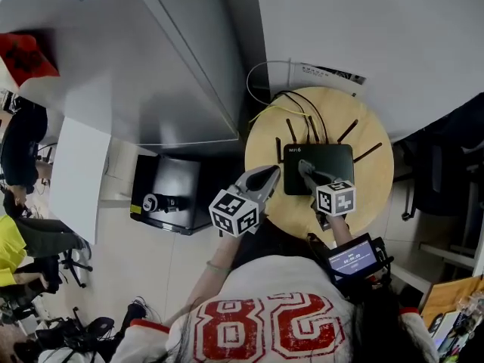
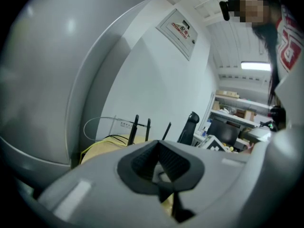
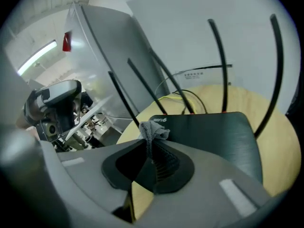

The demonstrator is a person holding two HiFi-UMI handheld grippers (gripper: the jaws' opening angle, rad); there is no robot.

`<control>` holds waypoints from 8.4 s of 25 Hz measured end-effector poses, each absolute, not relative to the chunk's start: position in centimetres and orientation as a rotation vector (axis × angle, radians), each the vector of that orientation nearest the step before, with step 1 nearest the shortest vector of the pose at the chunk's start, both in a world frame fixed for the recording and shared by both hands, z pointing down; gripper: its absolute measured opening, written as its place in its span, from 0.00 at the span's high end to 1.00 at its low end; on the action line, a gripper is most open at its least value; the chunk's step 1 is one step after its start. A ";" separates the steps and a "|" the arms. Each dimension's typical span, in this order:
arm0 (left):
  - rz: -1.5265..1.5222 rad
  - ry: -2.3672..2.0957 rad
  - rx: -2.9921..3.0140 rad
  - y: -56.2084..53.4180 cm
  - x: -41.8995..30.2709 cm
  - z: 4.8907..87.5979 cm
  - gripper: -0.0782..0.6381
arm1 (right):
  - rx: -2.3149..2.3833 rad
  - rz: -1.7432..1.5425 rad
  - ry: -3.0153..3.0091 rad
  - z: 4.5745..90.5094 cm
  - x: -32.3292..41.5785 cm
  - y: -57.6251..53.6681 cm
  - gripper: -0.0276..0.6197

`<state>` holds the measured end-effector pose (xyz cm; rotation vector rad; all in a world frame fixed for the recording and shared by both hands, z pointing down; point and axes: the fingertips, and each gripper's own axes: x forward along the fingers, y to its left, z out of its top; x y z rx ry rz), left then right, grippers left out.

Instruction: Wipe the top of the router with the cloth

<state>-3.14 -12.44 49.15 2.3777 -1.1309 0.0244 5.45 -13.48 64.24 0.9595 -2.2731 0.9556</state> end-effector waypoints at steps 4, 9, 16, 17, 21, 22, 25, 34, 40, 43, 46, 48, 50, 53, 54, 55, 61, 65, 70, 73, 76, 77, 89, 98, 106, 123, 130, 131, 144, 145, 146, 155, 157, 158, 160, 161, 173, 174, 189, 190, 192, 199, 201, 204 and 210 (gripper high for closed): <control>0.029 -1.153 2.369 -11.9 -3.4 49.0 0.89 | 0.818 0.926 -2.293 64.5 2.1 -11.5 0.90; 0.018 -1.168 2.354 -11.6 -3.6 49.0 0.89 | 0.789 0.922 -2.278 65.1 1.9 -10.8 0.90; 0.016 -1.139 2.350 -12.1 -3.4 49.5 0.89 | 0.942 0.980 -2.228 65.4 5.9 -12.3 0.90; 0.015 -1.132 2.351 -12.2 -3.3 49.6 0.89 | 0.972 0.990 -2.217 65.5 6.6 -12.6 0.90; 0.018 -1.108 2.357 -12.4 -2.8 50.0 0.89 | 1.094 1.022 -2.181 65.9 10.3 -13.4 0.90; 0.019 -1.103 2.359 -12.4 -2.6 50.0 0.89 | 1.124 1.025 -2.170 66.0 11.3 -13.6 0.90; 0.025 -1.089 2.364 -12.6 -2.4 50.2 0.89 | 1.210 1.034 -2.131 66.1 14.3 -14.3 0.90; 0.026 -1.094 2.373 -11.9 -1.7 49.5 0.89 | 1.384 0.982 -2.025 65.6 22.9 -15.0 0.90; 0.025 -1.119 2.361 -11.8 -2.0 49.6 0.89 | 1.371 0.992 -2.053 64.7 22.0 -14.7 0.90; 0.024 -1.123 2.356 -11.7 -1.9 49.6 0.89 | 1.256 0.976 -2.172 63.0 16.9 -14.4 0.90; 0.023 -1.123 2.358 -11.4 -1.5 49.5 0.89 | 1.002 0.935 -2.271 62.7 10.3 -12.1 0.90; 0.024 -1.123 2.361 -11.2 -1.2 49.4 0.89 | 0.844 0.915 -2.307 62.9 6.5 -10.1 0.90; 0.026 -1.125 2.362 -11.0 -1.0 49.3 0.89 | 0.740 0.904 -2.320 63.3 3.8 -8.6 0.90; 0.033 -1.138 2.353 -10.9 -1.3 49.5 0.89 | 0.648 0.883 -2.314 64.2 1.6 -7.2 0.90; 0.034 -1.144 2.348 -10.9 -1.4 49.6 0.89 | 0.631 0.876 -2.309 64.5 1.3 -6.9 0.90; 0.035 -1.150 2.345 -10.8 -1.5 49.6 0.89 | 0.623 0.871 -2.304 64.7 1.3 -6.7 0.90; 0.035 -1.157 2.344 -10.7 -1.4 49.5 0.89 | 0.713 0.906 -2.284 65.1 4.0 -7.2 0.90; 0.037 -1.134 2.353 -10.8 -0.5 49.6 0.89 | 0.820 0.941 -2.259 65.2 7.2 -7.8 0.90; 0.039 -1.080 2.369 -11.3 1.2 49.9 0.89 | 0.941 0.976 -2.219 65.5 11.1 -8.2 0.90; 0.042 -1.044 2.382 -11.5 2.4 49.9 0.89 | 1.024 0.996 -2.188 65.5 14.0 -8.3 0.90; 0.048 -1.016 2.395 -11.5 3.5 49.7 0.89 | 1.127 1.026 -2.157 65.5 17.2 -8.5 0.90; 0.051 -1.010 2.398 -11.5 3.8 49.7 0.89 | 1.161 1.035 -2.144 65.5 18.3 -8.5 0.90; 0.064 -1.004 2.404 -11.9 4.8 49.6 0.89 | 1.303 1.045 -2.124 64.6 23.9 -10.4 0.90; 0.079 -1.073 2.379 -11.5 2.9 49.6 0.89 | 1.227 0.899 -2.119 65.5 26.0 -15.6 0.90; 0.086 -1.118 2.362 -11.5 1.5 49.8 0.89 | 1.085 0.803 -2.076 68.5 25.0 -16.1 0.90; 0.117 -0.999 2.403 -11.6 4.4 50.4 0.89 | 1.091 0.909 -2.083 68.8 24.9 -10.6 0.90; 0.154 -0.919 2.435 -10.8 6.5 50.6 0.89 | 1.100 0.957 -2.068 69.0 24.5 -6.9 0.90; 0.156 -0.910 2.438 -10.7 6.7 50.6 0.89 | 1.095 0.962 -2.066 69.1 24.4 -6.4 0.90; 0.158 -0.909 2.435 -9.8 6.5 50.7 0.89 | 1.198 1.014 -2.020 69.0 24.8 -5.3 0.90; 0.157 -0.915 2.433 -9.8 6.3 50.6 0.89 | 1.187 1.014 -2.024 69.0 24.4 -5.4 0.90; 0.156 -0.920 2.432 -9.7 6.1 50.6 0.89 | 1.176 1.013 -2.028 69.1 24.0 -5.5 0.90; 0.131 -0.983 2.402 -9.4 3.9 50.8 0.89 | 1.065 0.993 -2.054 69.4 20.5 -5.0 0.90; 0.129 -0.989 2.399 -9.2 3.6 50.8 0.89 | 1.039 0.989 -2.064 69.4 19.5 -4.9 0.90; 0.128 -0.993 2.397 -9.2 3.4 50.8 0.89 | 1.026 0.989 -2.070 69.5 19.0 -4.8 0.90; 0.123 -1.002 2.392 -9.0 3.0 50.9 0.89 | 0.999 0.991 -2.080 69.6 18.1 -4.7 0.90; 0.120 -1.008 2.390 -9.0 2.8 50.9 0.89 | 0.987 0.991 -2.085 69.6 17.6 -4.6 0.90; 0.106 -1.047 2.378 -9.0 1.4 50.4 0.89 | 0.858 0.970 -2.151 69.0 12.8 -4.0 0.90; 0.105 -1.052 2.377 -9.0 1.3 50.4 0.89 | 0.837 0.964 -2.158 68.9 12.2 -3.9 0.90; 0.076 -1.179 2.314 -8.6 -2.8 50.8 0.89 | 0.531 0.874 -2.231 68.5 4.3 -3.0 0.90; 0.073 -1.192 2.307 -8.5 -3.2 50.8 0.89 | 0.513 0.868 -2.232 68.4 3.9 -2.9 0.90; 0.065 -1.219 2.294 -8.5 -4.0 50.8 0.89 | 0.483 0.853 -2.236 68.3 3.2 -2.9 0.90; 0.045 -1.285 2.264 -8.3 -5.7 50.7 0.89 | 0.406 0.818 -2.250 68.0 1.4 -2.5 0.90; 0.042 -1.288 2.260 -8.4 -5.9 50.7 0.89 | 0.401 0.818 -2.263 67.7 0.9 -2.5 0.90; 0.041 -1.283 2.259 -8.5 -6.1 50.7 0.89 | 0.413 0.822 -2.281 67.1 0.1 -3.1 0.90; 0.035 -1.284 2.254 -8.8 -6.8 50.8 0.89 | 0.488 0.879 -2.319 65.0 -1.1 -5.9 0.90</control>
